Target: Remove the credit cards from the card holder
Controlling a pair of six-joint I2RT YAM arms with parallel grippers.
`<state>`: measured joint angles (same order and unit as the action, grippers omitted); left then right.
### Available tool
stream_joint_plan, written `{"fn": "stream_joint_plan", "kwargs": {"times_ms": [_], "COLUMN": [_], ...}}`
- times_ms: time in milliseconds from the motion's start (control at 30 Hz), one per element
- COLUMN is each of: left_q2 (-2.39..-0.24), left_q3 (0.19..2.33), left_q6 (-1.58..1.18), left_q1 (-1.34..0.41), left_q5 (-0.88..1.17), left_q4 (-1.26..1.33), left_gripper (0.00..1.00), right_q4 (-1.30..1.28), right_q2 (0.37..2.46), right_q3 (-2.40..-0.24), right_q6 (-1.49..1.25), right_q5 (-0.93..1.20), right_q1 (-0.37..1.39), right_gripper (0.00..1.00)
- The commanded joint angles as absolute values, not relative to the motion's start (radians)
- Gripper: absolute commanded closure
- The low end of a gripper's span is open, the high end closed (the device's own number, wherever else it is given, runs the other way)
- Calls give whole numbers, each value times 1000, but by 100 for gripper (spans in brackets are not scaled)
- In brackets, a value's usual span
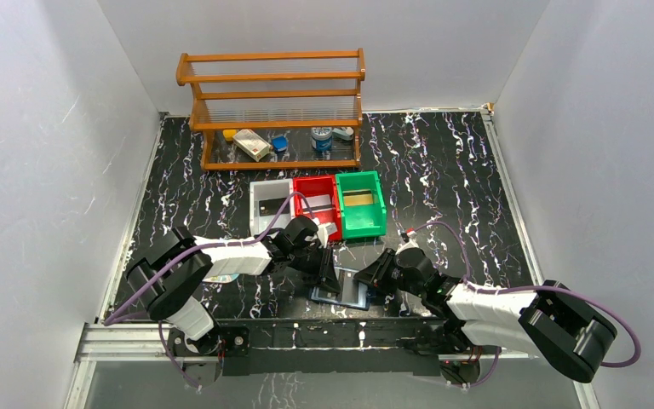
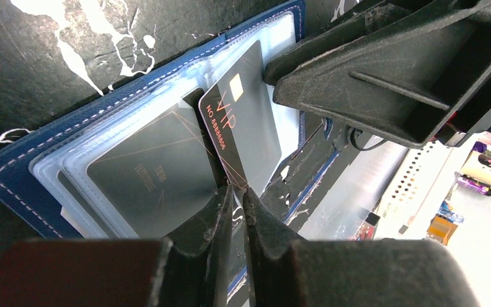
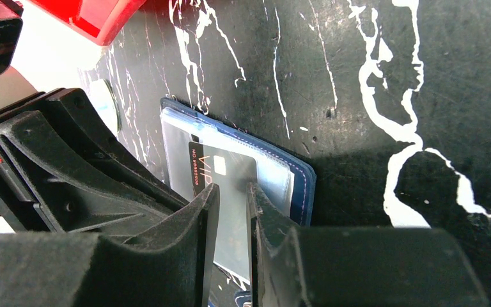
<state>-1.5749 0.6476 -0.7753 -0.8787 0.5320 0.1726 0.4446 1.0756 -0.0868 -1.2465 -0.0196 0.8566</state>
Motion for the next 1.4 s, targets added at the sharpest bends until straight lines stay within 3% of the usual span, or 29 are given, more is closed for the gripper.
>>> {"fn": "stream_joint_plan", "kwargs": {"times_ms": [0, 133, 367, 767, 1200, 1367], "left_q2": [-1550, -1559, -1569, -1607, -1554, -1539], "left_q3": [654, 645, 620, 579, 571, 585], "left_q6": [-774, -799, -885, -1019, -945, -911], "left_q1": [-877, -877, -877, -876, -877, -876], "left_q5": [555, 565, 485, 410, 422, 423], "left_q4": [211, 248, 274, 379, 353, 321], "left_gripper": [90, 93, 78, 77, 99, 100], "right_q4": [259, 256, 261, 305, 279, 265], "right_q2": [1119, 1107, 1083, 1077, 1044, 1038], "right_q3": [-48, -42, -35, 0, 5, -2], "right_q6": [-1205, -1204, -1215, -1235, -1233, -1231], "right_q5": [-42, -36, -41, -27, -42, -43], "right_q1": [857, 857, 857, 857, 857, 857], "right_gripper": [68, 68, 68, 68, 68, 68]}}
